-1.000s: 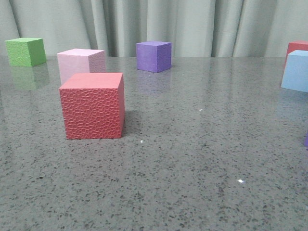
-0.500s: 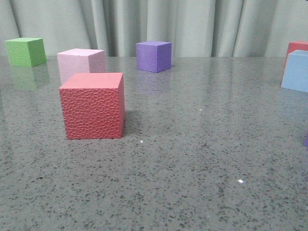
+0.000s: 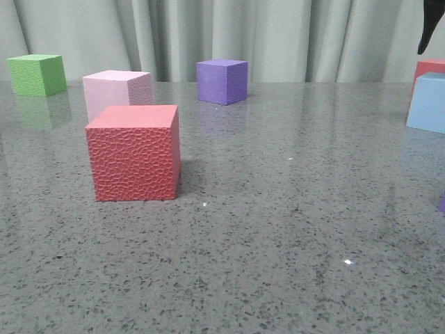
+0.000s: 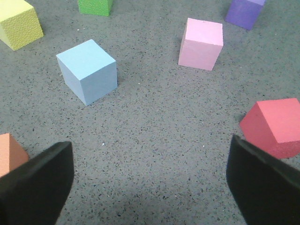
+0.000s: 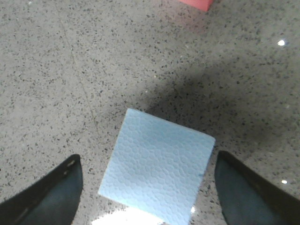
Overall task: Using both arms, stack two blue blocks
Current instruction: 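Lower the right gripper onto the light-blue cube and close on it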
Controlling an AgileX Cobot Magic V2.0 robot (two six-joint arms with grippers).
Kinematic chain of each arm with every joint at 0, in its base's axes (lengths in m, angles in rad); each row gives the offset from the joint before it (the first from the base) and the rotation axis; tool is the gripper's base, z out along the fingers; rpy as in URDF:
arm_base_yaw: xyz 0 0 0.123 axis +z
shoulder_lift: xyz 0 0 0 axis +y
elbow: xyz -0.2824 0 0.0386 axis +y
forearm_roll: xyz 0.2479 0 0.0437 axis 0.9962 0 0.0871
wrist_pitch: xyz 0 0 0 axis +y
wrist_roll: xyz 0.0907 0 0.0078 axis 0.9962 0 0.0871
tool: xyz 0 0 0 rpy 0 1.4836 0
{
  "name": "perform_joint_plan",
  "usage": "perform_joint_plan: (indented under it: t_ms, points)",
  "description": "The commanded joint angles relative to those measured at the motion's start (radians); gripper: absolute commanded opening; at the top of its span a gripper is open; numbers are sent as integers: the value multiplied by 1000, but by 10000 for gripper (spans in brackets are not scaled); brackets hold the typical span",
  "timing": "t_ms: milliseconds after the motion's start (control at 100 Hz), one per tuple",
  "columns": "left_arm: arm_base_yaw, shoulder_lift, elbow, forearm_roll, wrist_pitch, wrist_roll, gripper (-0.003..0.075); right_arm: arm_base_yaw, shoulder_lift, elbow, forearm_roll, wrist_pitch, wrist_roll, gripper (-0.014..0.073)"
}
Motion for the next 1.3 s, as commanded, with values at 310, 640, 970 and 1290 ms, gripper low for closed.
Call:
perform_joint_plan:
  t_ms: [310,640,970,1290]
  points:
    - [-2,12,-32,-19,-58,-1,620,-8,19,-32,-1,-58,43,580]
    - [-2,12,-32,-19,-56,-1,620,-8,43,-32,2,-50,49,580]
    - [-2,12,-32,-19,-56,-1,620,-8,47,-32,2,-43,49,578]
    - [-2,12,-32,-19,-56,-1,620,-8,61,-32,6,-12,49,575]
